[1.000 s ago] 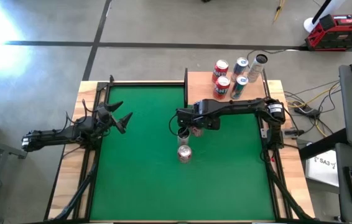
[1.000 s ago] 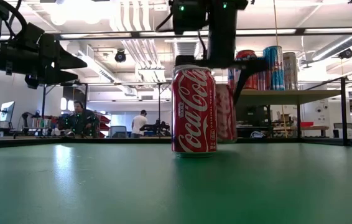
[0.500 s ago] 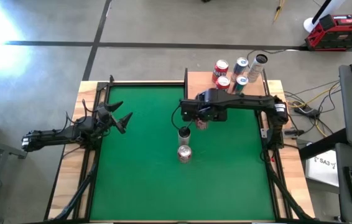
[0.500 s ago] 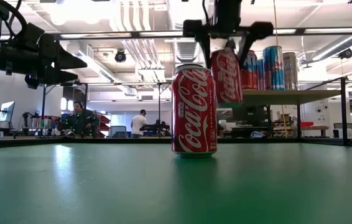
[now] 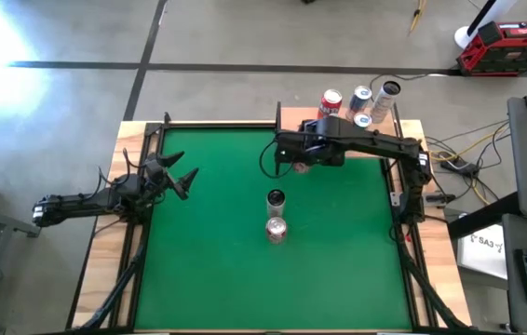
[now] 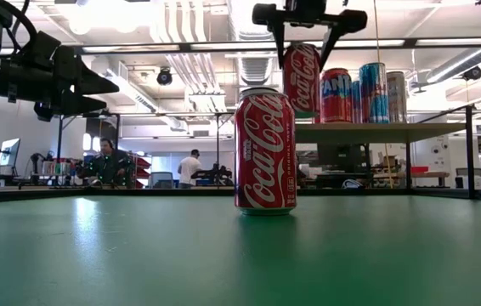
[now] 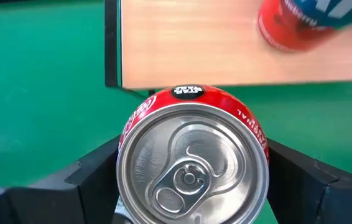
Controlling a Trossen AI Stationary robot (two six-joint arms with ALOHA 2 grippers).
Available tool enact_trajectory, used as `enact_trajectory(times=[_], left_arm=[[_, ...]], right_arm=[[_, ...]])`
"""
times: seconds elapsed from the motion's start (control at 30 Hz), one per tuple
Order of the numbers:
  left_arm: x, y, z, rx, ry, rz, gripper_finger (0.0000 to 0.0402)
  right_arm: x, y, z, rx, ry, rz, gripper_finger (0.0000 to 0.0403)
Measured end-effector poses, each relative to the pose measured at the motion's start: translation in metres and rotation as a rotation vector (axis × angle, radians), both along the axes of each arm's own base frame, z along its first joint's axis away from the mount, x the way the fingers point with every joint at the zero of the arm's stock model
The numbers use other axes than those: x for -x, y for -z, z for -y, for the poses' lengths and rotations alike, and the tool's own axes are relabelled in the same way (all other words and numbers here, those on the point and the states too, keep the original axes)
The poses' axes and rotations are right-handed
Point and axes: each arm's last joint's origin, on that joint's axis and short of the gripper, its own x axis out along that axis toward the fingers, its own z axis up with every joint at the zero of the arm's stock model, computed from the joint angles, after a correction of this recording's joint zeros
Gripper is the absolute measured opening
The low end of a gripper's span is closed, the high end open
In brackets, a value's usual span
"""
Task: Place canned beverage on shelf
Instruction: Put the top red white soda can on the shelf
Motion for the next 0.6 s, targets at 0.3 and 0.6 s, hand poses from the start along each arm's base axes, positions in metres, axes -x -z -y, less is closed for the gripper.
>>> enact_trajectory(times=[0.3,0.6], left_arm=[[0.000,0.000,0.000,0.000,0.000,0.000,0.0386],[0.000,0.000,0.000,0.000,0.000,0.000,0.0386]], right_arm=[[0.006,-0.004,0.027,0.009,0.031,0.002,0.0304],[0.005,-0.006,0.047,0.029,0.009,0.034,0.0305]])
